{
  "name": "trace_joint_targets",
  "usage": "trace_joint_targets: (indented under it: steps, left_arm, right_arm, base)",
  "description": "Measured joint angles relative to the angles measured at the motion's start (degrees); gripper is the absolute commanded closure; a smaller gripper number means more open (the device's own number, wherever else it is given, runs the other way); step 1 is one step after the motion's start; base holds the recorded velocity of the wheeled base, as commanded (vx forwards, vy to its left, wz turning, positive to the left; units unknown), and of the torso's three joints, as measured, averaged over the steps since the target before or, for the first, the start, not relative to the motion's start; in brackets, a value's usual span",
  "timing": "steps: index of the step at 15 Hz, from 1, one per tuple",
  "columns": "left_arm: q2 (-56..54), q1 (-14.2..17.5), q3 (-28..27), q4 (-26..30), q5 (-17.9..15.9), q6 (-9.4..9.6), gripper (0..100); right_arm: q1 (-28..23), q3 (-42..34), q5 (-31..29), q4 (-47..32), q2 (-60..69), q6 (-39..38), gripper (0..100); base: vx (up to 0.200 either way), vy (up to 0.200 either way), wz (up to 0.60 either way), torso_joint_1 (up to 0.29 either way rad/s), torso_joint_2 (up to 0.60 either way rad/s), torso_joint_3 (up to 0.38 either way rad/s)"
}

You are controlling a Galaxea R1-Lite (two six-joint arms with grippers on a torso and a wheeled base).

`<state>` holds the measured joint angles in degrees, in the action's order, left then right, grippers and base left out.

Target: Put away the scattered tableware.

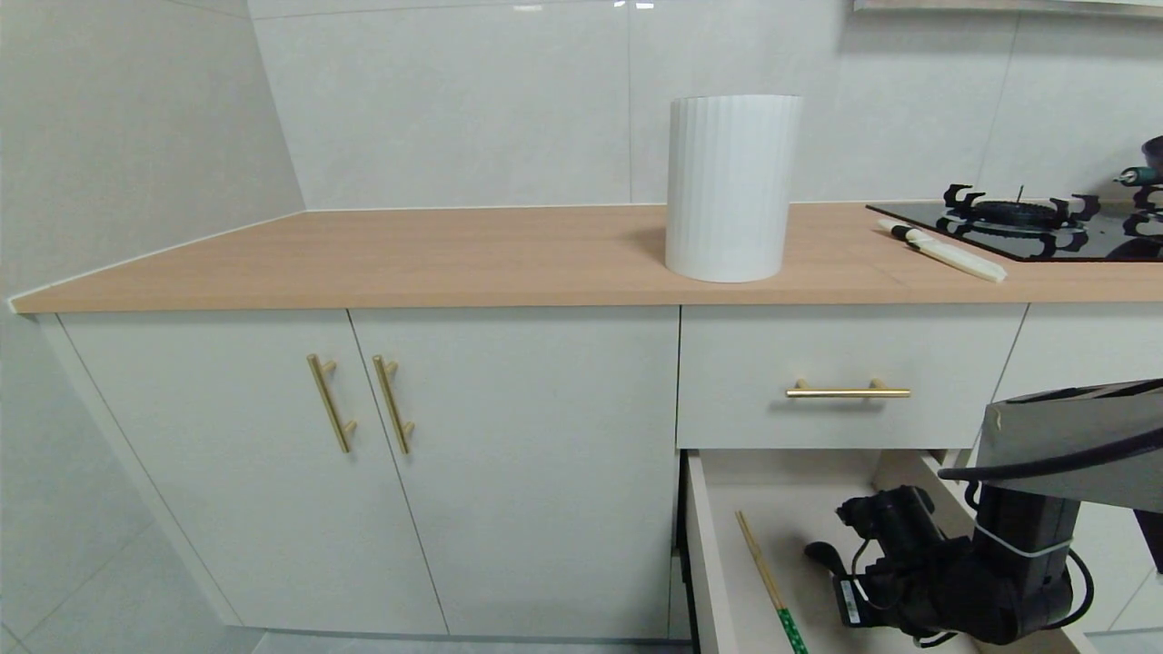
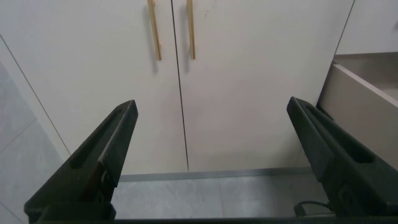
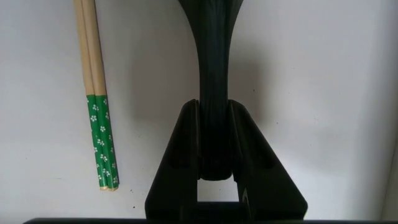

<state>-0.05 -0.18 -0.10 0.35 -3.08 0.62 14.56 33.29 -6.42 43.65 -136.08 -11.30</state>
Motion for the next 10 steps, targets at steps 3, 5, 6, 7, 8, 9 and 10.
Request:
trace_joint_targets:
  steps: [3,5,6,7,8,9,10]
  left_arm:
    - [0.0,0.0,0.0,0.0,0.0,0.00,0]
    - [0.0,0.0,0.0,0.0,0.0,0.00,0]
    - [0.0,0.0,0.0,0.0,0.0,0.00,0]
    - [0.0,0.0,0.0,0.0,0.0,0.00,0]
    - [0.0,0.0,0.0,0.0,0.0,0.00,0]
    - [0.0,0.0,0.0,0.0,0.0,-0.02,0]
    - [0.0,0.0,0.0,0.0,0.0,0.02,0]
  right_arm:
    - [0.0,0.0,0.0,0.0,0.0,0.0,0]
    - [0.0,0.2,0.0,0.0,0.0,0.0,0]
    - [0.0,0.2,0.0,0.0,0.0,0.0,0]
    - [0.0,0.3,0.0,0.0,0.0,0.0,0]
    - [0.0,0.3,0.0,0.0,0.0,-0.1,0]
    - [0.0,0.3,0.0,0.0,0.0,-0.2,0]
    - [0.0,0.2,0.0,-0.1,0.4,-0.4,0]
  base:
    - [0.000,0.000,0.00,0.000,0.00,0.000]
    - [0.000,0.000,0.00,0.000,0.00,0.000]
    - [0.000,0.000,0.00,0.000,0.00,0.000]
    - [0.000,0.000,0.00,0.000,0.00,0.000]
    - [0.000,0.000,0.00,0.000,0.00,0.000]
    - [0.000,0.000,0.00,0.000,0.00,0.000]
    - [0.000,0.000,0.00,0.000,0.00,0.000]
